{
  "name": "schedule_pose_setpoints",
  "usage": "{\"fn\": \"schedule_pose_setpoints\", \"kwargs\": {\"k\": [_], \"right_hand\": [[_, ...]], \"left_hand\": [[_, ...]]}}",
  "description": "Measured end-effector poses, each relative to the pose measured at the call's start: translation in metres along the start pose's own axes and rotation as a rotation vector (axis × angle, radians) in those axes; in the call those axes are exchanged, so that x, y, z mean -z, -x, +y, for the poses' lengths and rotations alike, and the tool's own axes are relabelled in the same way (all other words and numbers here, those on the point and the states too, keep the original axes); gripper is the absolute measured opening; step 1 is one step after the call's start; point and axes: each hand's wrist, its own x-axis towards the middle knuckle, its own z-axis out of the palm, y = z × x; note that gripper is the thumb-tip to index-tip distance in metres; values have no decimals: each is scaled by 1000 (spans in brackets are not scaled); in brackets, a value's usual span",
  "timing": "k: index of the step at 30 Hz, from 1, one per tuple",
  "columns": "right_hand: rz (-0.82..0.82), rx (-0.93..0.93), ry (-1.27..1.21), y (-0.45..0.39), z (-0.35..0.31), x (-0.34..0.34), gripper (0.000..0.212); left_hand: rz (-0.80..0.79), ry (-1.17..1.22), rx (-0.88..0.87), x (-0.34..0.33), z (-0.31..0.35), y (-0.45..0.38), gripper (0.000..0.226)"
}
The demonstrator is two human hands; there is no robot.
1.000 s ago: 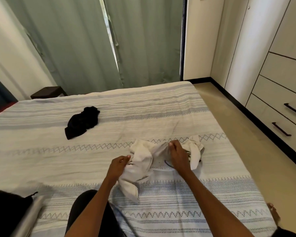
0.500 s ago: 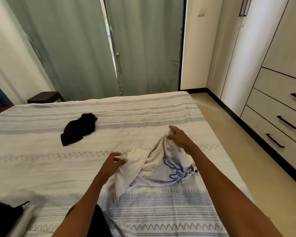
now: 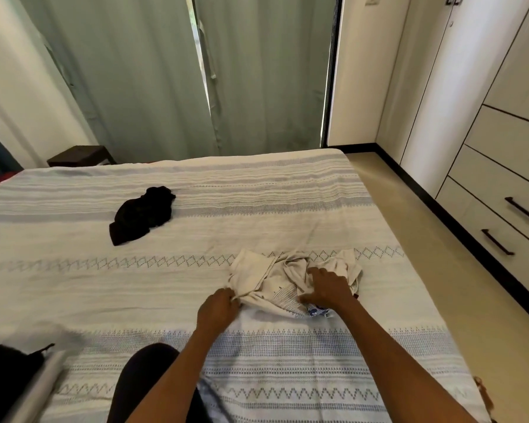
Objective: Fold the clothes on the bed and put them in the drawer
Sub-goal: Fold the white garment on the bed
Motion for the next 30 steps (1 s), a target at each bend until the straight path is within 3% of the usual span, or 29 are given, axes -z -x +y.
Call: {"fn": "schedule_pose_setpoints", "kwargs": {"k": [3,5,7,11,13,15,16,19,23,25,28,30], "right_hand": [[113,-45,-58,2,19,-1,78],[159,-21,-29,0,29,2,49],[159,0,-23,-4,33,5,36],[105,-51,-383,-10,23,23,35],[109,-19,-588,-11,8,40,31],[58,-52,-822,-14,-10,52,27],[5,-92,-954,-14,-20,57,25],[-128,-150,-1285,-19,-39,63,17],[-222,-56,-1635,-9,-56,73,9],[-199,-64,-1588,-6,-54,68,7],[-32,-111,-1194,0,-42,53,44],[148,-66,-922,9,-29,41,35]], "left_hand": [[79,320,27,18,-8,-3,24],[214,452,114,25,-14,-7,26],[351,520,247,30,-18,-11,27],[559,577,518,35,-26,-18,26],[618,405,514,36,-24,-19,18],[664,316,306,33,-13,-12,11],[601,375,150,30,-2,-4,13],[187,495,-188,20,41,25,48],[-147,669,-281,-12,82,34,57],[-89,741,-189,-21,91,29,57],[16,865,-38,-20,95,22,23],[51,941,82,-16,94,17,37]]}}
